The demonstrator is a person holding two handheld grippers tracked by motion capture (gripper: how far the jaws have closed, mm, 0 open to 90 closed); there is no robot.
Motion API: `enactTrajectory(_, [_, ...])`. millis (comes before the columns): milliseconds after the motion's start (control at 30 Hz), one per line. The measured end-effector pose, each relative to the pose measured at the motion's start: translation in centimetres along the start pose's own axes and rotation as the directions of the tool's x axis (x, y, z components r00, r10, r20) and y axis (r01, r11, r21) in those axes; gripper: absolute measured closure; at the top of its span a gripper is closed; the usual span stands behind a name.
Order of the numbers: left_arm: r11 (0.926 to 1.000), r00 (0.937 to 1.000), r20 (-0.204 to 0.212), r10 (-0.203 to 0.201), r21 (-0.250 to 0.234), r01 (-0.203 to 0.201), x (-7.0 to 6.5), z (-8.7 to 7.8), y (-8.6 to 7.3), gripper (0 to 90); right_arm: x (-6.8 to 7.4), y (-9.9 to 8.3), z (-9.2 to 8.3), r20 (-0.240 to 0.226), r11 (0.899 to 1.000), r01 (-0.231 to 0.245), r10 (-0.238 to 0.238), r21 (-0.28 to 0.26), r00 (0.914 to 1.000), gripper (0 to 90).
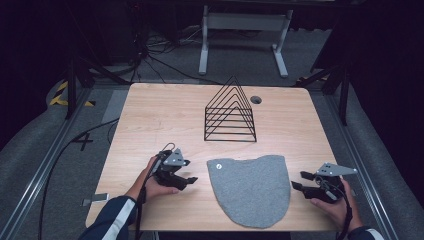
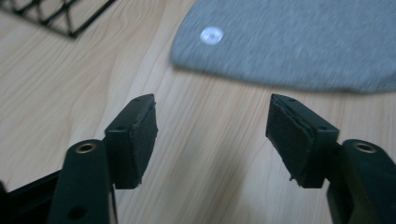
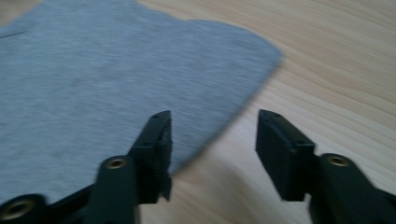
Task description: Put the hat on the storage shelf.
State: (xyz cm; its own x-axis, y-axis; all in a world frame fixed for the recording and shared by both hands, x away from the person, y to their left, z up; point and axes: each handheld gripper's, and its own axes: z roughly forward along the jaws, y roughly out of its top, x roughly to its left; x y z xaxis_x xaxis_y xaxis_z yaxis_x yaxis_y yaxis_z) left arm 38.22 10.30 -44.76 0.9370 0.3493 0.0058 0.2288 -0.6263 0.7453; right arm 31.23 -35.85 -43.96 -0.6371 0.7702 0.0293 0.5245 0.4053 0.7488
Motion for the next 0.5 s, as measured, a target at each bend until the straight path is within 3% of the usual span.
enactTrajectory(67, [0.9988,0.9987,0.025,0.046,0.015,-0.046,-0.3,1.3,1.3,42.0,1.9,0.6,0.7,-0.04,0.998,0.06,-0.059,0.021,0.9975,62.3])
enactTrajectory(167, [0.9965,0.9956,0.054,0.077,0.027,-0.079,-0.7,3.1,2.6,48.6,4.3,1.1,1.8,-0.124,0.994,0.103,-0.098,0.031,0.9875,72.2])
enactTrajectory(200, [0.9951,0.9947,0.051,0.089,0.039,-0.091,-0.7,3.5,2.9,50.2,5.2,1.1,2.2,-0.153,0.992,0.121,-0.115,0.034,0.9815,75.1])
enactTrajectory(300, [0.992,0.9932,0.045,0.107,0.062,-0.11,-0.6,5.1,3.4,53.3,6.9,1.2,3.1,-0.187,0.985,0.166,-0.155,0.042,0.9701,79.7])
enactTrajectory(400, [0.986,0.9906,0.041,0.13,0.1,-0.134,-0.5,5.9,3.3,54.9,7.4,1.4,3.4,-0.201,0.987,0.158,-0.148,0.032,0.9683,82.3])
enactTrajectory(500, [0.99,0.9932,0.059,0.101,0.093,-0.106,-0.3,5.8,3.1,55.5,7.3,1.2,3.6,-0.195,0.987,0.153,-0.142,0.041,0.9705,83.3])
